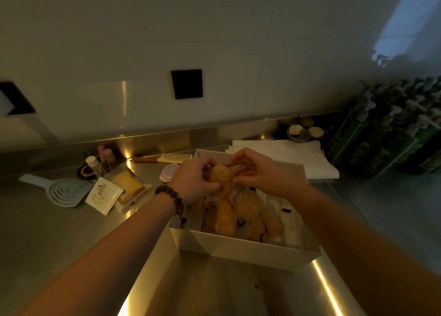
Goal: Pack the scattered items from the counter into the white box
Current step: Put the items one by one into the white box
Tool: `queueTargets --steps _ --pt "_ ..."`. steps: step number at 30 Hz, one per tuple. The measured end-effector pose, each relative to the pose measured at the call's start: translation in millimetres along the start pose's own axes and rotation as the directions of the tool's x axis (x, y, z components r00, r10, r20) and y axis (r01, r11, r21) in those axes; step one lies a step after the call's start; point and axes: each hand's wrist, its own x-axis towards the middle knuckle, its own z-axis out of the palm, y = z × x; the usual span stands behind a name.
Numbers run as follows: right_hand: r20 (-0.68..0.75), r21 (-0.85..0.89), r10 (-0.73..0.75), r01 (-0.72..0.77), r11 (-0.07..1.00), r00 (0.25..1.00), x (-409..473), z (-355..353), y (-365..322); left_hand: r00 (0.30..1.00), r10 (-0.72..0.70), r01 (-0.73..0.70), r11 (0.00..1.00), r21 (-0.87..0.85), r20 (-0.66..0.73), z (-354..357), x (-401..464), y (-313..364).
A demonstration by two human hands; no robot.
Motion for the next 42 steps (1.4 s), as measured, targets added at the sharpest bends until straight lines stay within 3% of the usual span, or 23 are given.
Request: queueTargets --steps 3,7,13,18,24,27,33,38,42 --pt "-0.128 -0.167 -0.014 -0.008 0.986 0.992 -19.0 -4.1 9.4 0.997 -0.072 0.071 0.996 -0.049 -0.021 -0.7 -3.8 -9.3" --pt "0.033 -0.16 0.041 -0.035 0.986 0.999 -39.1 8.1 28.6 0.996 -0.091 0.091 0.996 -0.008 -0.024 -3.9 -15.5 -17.8" --pt "0.131 -0.244 0.069 -0.035 0.969 0.989 -37.6 17.7 39.6 0.976 0.053 -0.102 0.968 0.229 0.212 -6.7 -31.1 -19.1" --pt "0.236 -0.398 0.123 -0.02 0.917 0.964 -32.6 34.9 48.7 0.888 0.002 -0.249 0.842 0.478 0.459 -0.8 -33.7 -19.4" --pt "0.279 -0.509 0.187 -0.02 0.86 0.942 -23.9 45.4 61.8 0.864 -0.021 -0.316 0.757 0.572 0.504 14.0 -26.5 -12.0" --pt "0.28 -0.495 0.204 -0.041 0.868 0.938 -27.7 47.6 64.4 0.868 -0.02 -0.302 0.772 0.56 0.496 17.0 -27.6 -13.4" --pt "0.175 -0.42 0.163 -0.076 0.904 0.971 -40.4 28.2 48.5 0.929 0.025 -0.183 0.899 0.399 0.369 4.5 -37.8 -10.7" --pt "0.071 -0.333 0.073 -0.046 0.942 0.995 -40.6 24.6 28.6 0.995 0.05 -0.07 0.962 0.263 0.081 -10.9 -62.9 -5.2" --pt "0.025 -0.246 -0.018 0.024 0.969 1.0 -29.7 39.7 4.5 0.988 -0.067 0.099 0.965 0.245 -0.137 -29.1 -90.2 -19.8"
